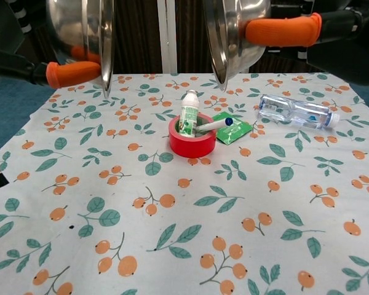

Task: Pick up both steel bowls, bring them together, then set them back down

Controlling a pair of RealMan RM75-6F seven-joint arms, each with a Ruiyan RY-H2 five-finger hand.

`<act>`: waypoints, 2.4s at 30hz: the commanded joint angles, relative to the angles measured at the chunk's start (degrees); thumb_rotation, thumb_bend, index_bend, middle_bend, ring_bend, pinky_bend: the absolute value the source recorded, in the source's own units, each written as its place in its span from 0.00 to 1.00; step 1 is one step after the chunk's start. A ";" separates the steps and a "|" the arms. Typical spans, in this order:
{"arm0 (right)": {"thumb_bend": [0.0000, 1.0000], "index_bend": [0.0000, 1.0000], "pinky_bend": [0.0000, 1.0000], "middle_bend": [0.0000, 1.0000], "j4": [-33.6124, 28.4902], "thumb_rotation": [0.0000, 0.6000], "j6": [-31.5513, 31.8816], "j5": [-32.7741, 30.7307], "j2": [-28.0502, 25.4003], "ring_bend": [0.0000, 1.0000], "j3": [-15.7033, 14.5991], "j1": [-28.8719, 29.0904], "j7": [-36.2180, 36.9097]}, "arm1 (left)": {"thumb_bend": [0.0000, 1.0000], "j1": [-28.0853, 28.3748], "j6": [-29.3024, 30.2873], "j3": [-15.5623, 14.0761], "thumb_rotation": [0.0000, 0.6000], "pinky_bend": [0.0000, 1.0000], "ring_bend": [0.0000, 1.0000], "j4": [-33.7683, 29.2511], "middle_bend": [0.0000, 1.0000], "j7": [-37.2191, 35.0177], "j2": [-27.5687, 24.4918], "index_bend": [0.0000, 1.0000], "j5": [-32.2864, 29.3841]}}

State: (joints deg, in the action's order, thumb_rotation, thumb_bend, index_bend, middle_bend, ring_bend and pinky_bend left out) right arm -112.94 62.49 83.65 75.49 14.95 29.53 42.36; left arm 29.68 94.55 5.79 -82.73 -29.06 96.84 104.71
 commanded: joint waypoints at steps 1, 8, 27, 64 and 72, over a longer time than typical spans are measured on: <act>0.15 0.58 0.17 0.37 -1.58 1.00 0.15 -0.94 0.88 0.50 0.05 0.68 -2.35 | 0.00 0.29 0.08 -0.32 1.00 0.38 0.20 0.29 0.20 0.07 0.83 0.20 0.37; 0.15 0.58 0.17 0.37 -2.69 1.00 -0.01 -2.87 2.80 0.50 0.16 1.89 -6.10 | 0.00 0.96 0.77 -0.15 1.00 0.38 0.20 0.47 0.20 0.34 2.29 0.20 1.03; 0.15 0.58 0.17 0.37 -4.67 1.00 -0.73 -2.76 4.36 0.50 -0.92 2.95 -6.66 | 0.00 2.95 0.03 -0.02 1.00 0.38 0.20 6.54 0.20 -0.55 7.50 0.19 0.86; 0.16 0.58 0.17 0.37 -0.58 1.00 0.05 1.42 0.63 0.50 -2.70 2.08 -0.48 | 0.00 -0.10 6.90 -2.65 1.00 0.38 0.20 4.53 0.21 0.99 2.31 0.19 3.98; 0.16 0.59 0.17 0.37 -0.78 1.00 0.07 1.32 2.54 0.50 -3.27 2.72 -3.55 | 0.00 0.59 6.15 -3.28 1.00 0.38 0.20 4.57 0.21 3.09 5.66 0.20 5.40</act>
State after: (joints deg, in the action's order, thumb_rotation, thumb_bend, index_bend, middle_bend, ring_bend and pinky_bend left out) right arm -113.67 62.55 84.98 77.90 11.77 32.17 38.95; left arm 30.14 100.88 2.53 -78.17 -26.12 102.29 110.07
